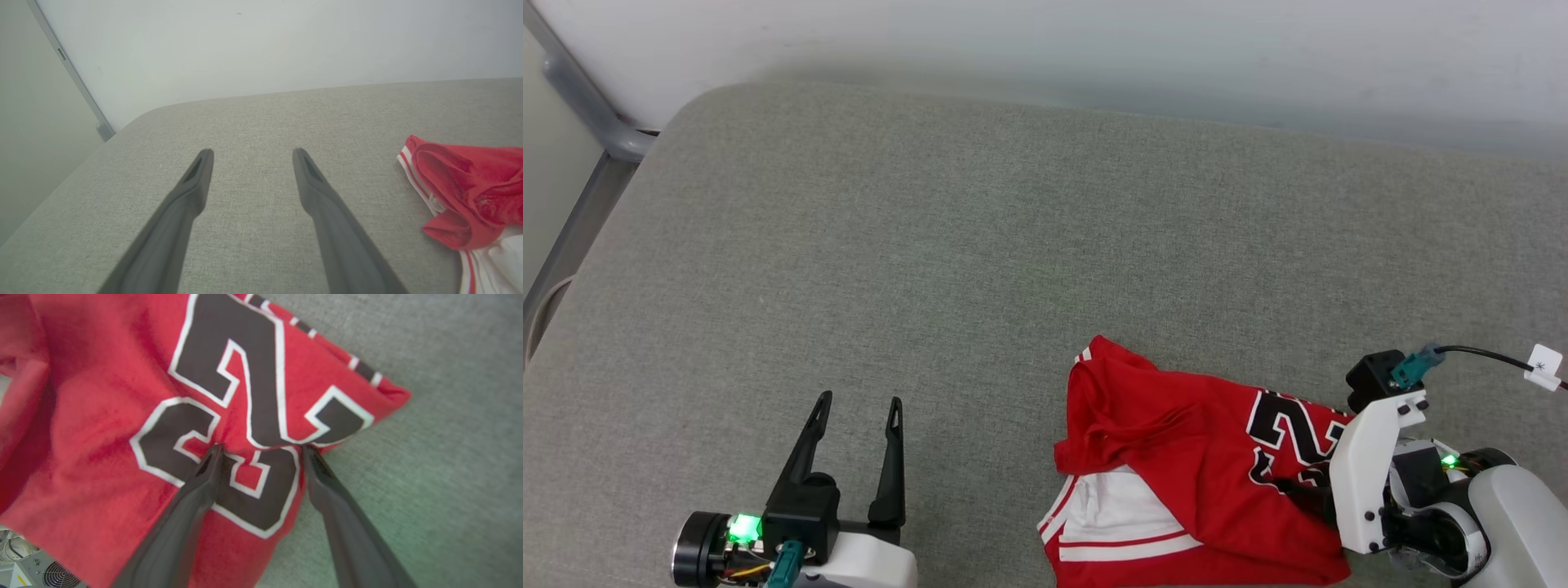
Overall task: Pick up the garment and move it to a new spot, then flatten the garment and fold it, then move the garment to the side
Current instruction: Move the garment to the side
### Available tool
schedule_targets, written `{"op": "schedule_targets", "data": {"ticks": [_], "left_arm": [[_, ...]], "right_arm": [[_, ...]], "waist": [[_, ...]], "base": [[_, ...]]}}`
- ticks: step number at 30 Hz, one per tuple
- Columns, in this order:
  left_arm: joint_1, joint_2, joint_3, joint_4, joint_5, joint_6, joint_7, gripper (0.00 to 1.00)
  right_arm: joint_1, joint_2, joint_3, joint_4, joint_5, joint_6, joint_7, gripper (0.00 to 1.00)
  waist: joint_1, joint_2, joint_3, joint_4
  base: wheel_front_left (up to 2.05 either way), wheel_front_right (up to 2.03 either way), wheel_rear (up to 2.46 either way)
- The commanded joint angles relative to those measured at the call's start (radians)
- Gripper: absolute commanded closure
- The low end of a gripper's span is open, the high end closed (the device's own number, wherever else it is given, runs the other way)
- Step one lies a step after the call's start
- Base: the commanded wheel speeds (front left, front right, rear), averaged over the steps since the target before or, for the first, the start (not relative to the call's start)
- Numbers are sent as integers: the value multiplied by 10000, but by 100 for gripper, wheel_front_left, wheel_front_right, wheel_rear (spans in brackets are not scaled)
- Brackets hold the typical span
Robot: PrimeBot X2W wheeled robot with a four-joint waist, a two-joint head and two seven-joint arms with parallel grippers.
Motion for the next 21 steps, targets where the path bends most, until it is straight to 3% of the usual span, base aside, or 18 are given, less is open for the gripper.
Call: {"op": "schedule_targets", "data": {"ticks": [1,4,5,6,15,21], "left_arm": [[-159,-27,-12,9,-45,-27,-19,0],[-168,-35,41,19,-56,-14,-19,0],[-155,-32,67,22,-60,-6,-19,0],[-130,-32,87,36,-61,3,-19,0],[80,-37,173,44,3,68,-19,0],[292,-20,286,-86,-17,148,-19,0]], "right_arm": [[530,276,524,588,100,-2,55,0],[541,307,645,651,271,-2,-390,0],[475,320,635,654,342,-2,-540,61],[390,311,677,617,427,-2,-627,100],[-474,-431,695,-261,501,-7,-1709,100],[-957,-1223,1131,-1078,69,-7,-2089,100]], "waist": [[0,0,97,65],[0,0,137,57],[0,0,129,40],[0,0,112,21],[0,0,-166,-354],[0,0,-255,-1091]], "base": [[0,0,0],[0,0,0],[0,0,0],[0,0,0],[0,0,0],[0,0,0]]}}
